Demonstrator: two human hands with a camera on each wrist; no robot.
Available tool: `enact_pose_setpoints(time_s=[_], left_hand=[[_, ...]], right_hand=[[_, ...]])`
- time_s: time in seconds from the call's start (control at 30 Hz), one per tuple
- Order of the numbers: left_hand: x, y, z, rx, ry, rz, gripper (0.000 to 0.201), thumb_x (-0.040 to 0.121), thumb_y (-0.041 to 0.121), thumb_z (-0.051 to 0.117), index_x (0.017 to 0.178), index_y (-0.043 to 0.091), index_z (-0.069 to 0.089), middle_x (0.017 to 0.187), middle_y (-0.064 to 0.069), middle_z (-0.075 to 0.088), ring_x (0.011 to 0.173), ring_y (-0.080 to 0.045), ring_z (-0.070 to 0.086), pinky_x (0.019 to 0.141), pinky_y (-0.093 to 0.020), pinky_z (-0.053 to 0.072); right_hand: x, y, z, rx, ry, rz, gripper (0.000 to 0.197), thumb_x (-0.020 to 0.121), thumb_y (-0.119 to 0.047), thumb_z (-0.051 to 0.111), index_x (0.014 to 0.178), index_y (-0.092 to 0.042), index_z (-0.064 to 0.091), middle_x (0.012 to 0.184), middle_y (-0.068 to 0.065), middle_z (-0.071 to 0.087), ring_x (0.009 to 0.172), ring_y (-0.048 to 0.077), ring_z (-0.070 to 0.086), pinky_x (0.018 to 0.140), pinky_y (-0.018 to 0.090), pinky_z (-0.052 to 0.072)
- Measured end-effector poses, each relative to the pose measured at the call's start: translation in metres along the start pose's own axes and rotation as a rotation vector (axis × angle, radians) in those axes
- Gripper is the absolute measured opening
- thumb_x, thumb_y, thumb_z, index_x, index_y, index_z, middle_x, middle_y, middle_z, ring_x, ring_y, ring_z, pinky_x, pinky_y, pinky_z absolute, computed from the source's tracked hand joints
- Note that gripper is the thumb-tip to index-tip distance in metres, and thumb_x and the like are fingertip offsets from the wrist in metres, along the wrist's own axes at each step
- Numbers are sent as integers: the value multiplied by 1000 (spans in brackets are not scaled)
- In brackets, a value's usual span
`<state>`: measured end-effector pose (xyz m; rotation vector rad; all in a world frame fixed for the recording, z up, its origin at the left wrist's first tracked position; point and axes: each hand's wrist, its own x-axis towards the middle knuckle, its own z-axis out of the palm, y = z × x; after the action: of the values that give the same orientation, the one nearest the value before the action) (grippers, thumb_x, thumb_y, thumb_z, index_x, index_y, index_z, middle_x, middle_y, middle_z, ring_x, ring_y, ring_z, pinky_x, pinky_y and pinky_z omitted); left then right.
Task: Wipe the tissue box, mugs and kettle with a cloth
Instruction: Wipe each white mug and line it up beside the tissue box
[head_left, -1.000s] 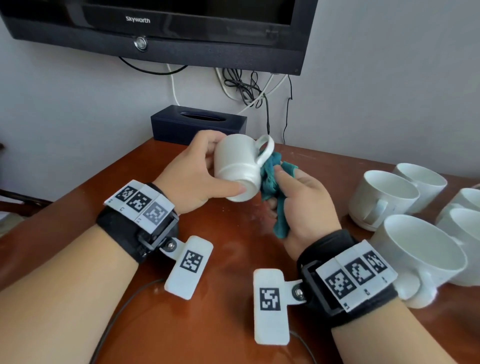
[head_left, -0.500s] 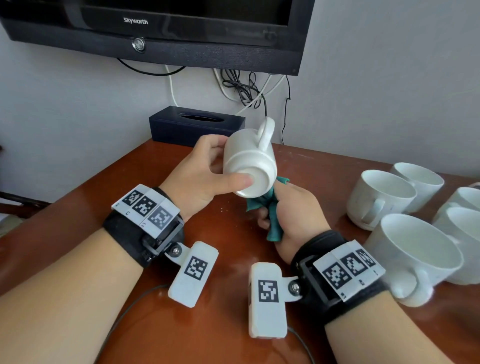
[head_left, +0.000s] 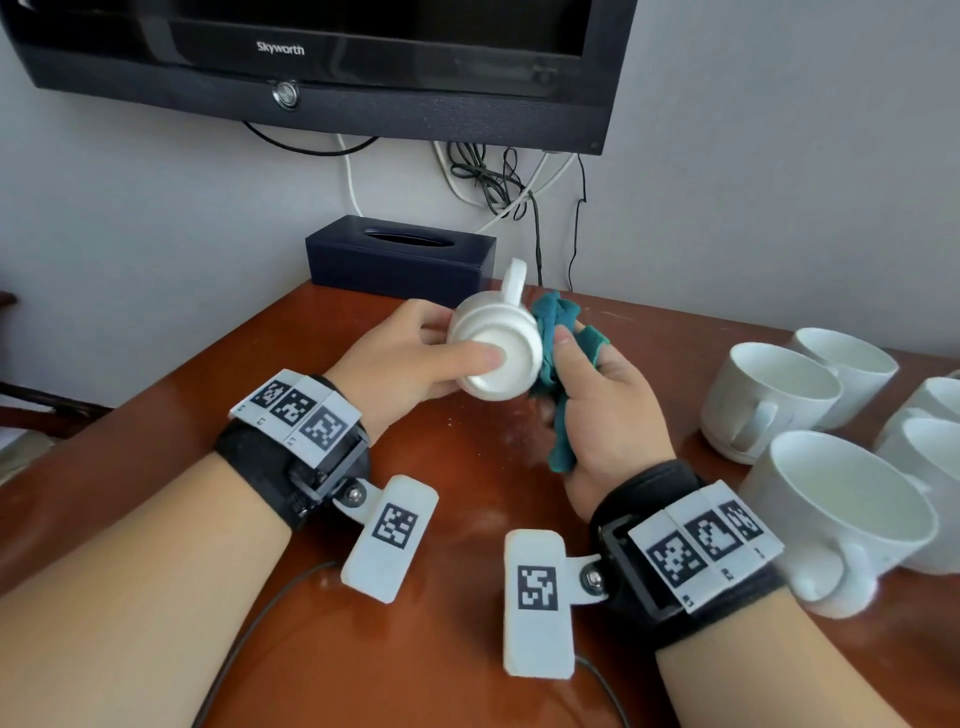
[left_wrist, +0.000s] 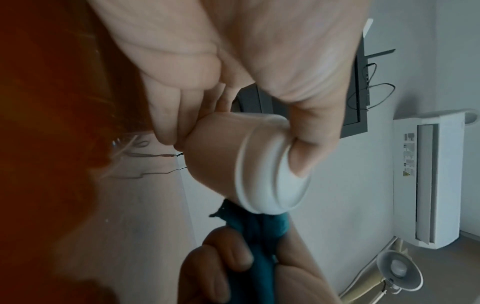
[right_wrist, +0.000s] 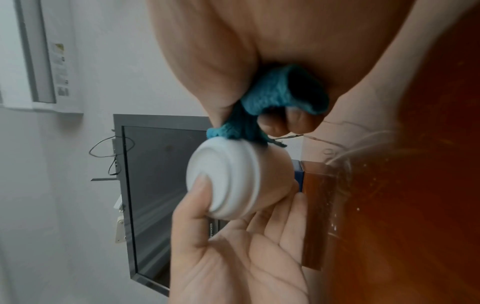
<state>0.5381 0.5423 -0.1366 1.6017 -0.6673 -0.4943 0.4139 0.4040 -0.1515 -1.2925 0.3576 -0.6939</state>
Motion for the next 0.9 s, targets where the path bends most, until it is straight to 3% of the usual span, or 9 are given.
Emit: enact_pose_setpoints(time_s=[0.07,0.13,0.27,0.37,0.43,0.6,0.7,0.77,0.9], left_hand=[[-1,2,2,-196,-64,-41,80,71,41,88,137,10,55,130,-12,70,117,-25,71,99,-44,58],[-2,4,4,-309,-103,-62,76,79,47,77,143,13,55,133,-14,70,119,-32,70,104,-50,53],[-2,4,5,-368,-132,-119,79,81,56,68,148,19,50,128,-22,71,117,-39,70,105,-52,51],[-2,5,7,-401,-130,-156,77,83,59,59,149,20,50,126,-24,71,115,-40,71,105,-52,51],[-1,6,7,-429,-108,-182,78,83,63,57,148,20,52,124,-24,72,113,-40,72,101,-51,54],[3,4,8,-472,-126,-242,76,94,69,49,148,15,53,130,-26,68,118,-42,68,111,-57,47],[3,2,6,-475,-162,-225,76,92,68,54,149,17,53,134,-25,66,120,-43,67,113,-58,45],[2,2,3,-450,-191,-171,74,89,67,53,148,22,53,134,-22,67,120,-42,68,108,-53,49],[2,2,-3,-383,-160,-53,55,99,57,50,142,24,60,128,-10,72,111,-28,70,79,-33,50]], right_hand=[[2,3,-1,18,51,60,19,107,-29,57,116,-19,70,75,8,56,49,14,46,45,27,37],[6,4,-4,52,102,105,19,105,-25,59,122,-20,67,74,7,59,46,14,46,42,24,37],[9,0,-8,61,147,198,30,103,-20,58,130,-33,63,91,10,69,43,12,45,41,24,37],[10,-6,-7,52,106,351,15,100,-28,61,107,-21,73,76,7,61,42,12,41,40,23,32],[11,-7,-6,49,47,412,18,98,-36,63,96,-18,67,70,8,55,44,15,38,41,24,31],[4,-6,-9,134,-157,432,43,94,-56,66,111,-17,63,74,8,61,48,15,40,41,25,33],[2,-7,-10,187,-187,430,36,95,-52,68,111,-20,63,75,6,59,50,13,40,41,24,34],[2,-8,-11,242,-186,406,26,98,-44,67,108,-20,63,73,4,57,51,12,39,42,23,33],[3,-11,-14,293,-193,298,19,100,-33,65,113,-19,63,73,4,53,50,12,38,42,23,31]])
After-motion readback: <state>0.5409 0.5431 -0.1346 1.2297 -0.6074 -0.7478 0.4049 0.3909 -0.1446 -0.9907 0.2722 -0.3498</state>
